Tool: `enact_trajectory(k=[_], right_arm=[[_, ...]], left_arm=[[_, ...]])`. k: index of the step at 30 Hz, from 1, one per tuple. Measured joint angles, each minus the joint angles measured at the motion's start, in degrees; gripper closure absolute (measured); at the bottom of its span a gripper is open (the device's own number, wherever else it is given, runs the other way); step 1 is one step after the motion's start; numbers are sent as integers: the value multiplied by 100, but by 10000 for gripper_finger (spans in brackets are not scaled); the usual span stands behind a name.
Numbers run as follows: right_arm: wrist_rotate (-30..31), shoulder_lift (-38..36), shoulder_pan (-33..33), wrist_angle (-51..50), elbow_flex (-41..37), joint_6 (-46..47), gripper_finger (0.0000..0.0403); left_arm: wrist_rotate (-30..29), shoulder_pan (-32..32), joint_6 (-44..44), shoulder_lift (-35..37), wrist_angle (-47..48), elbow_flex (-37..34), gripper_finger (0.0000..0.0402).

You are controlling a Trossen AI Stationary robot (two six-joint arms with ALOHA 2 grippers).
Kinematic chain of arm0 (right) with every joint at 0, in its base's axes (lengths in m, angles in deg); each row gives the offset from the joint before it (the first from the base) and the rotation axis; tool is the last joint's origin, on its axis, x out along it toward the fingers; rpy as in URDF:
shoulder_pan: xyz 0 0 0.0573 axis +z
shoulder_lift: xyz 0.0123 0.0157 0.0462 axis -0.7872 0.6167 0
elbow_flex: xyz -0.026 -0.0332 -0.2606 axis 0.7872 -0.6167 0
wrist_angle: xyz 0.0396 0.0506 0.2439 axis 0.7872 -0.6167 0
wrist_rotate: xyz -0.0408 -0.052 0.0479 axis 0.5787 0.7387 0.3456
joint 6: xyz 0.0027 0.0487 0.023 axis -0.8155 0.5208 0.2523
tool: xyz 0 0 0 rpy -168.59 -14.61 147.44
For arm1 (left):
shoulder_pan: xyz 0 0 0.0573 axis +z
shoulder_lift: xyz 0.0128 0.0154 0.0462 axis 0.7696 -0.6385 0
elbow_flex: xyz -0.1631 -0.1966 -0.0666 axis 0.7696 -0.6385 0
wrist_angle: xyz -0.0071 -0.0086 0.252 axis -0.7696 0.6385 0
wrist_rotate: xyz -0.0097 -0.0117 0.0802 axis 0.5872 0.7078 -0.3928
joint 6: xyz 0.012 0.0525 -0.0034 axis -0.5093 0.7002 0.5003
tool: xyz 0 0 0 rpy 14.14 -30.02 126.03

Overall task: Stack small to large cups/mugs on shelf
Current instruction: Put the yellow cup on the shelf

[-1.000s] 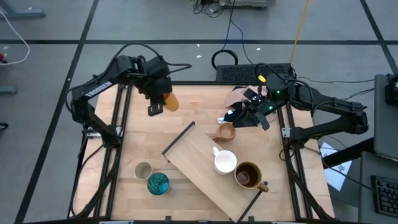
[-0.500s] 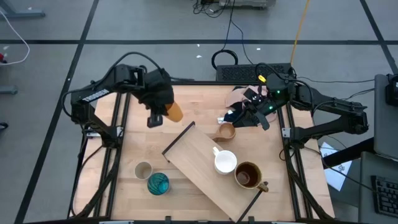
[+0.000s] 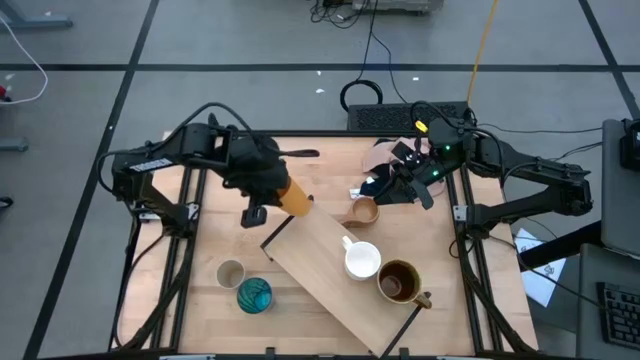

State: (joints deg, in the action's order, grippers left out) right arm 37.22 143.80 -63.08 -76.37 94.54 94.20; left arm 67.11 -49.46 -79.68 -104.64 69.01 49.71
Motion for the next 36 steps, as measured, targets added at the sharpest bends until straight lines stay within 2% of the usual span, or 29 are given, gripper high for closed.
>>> enact_trajectory(k=[11,13,19,26,31,33,36], right_arm=[[12,18,1,108,0,30,332],[15,57,1,115,0,-29,322],[21,317,5,332,-1,-295,247],[-207,815,39,1360,3,-350,151],[-204,1077,28,1331,-2,-271,121],[-206,1210,28,1335,-2,-277,115],[-206,1397,28,1339,-2,-302,111]], left_arm=[[1082,-184,-407,-817,-155,1030,401],[1086,-215,-394,-972,-119,1277,401],[1076,-93,-383,-1112,-140,1648,401],[1134,-2,-506,-1117,-182,1647,401],[1242,-24,-670,-1117,-405,1646,401],[1476,-24,-767,-1117,-680,1647,401],[1509,-26,-809,-1117,-738,1647,401]])
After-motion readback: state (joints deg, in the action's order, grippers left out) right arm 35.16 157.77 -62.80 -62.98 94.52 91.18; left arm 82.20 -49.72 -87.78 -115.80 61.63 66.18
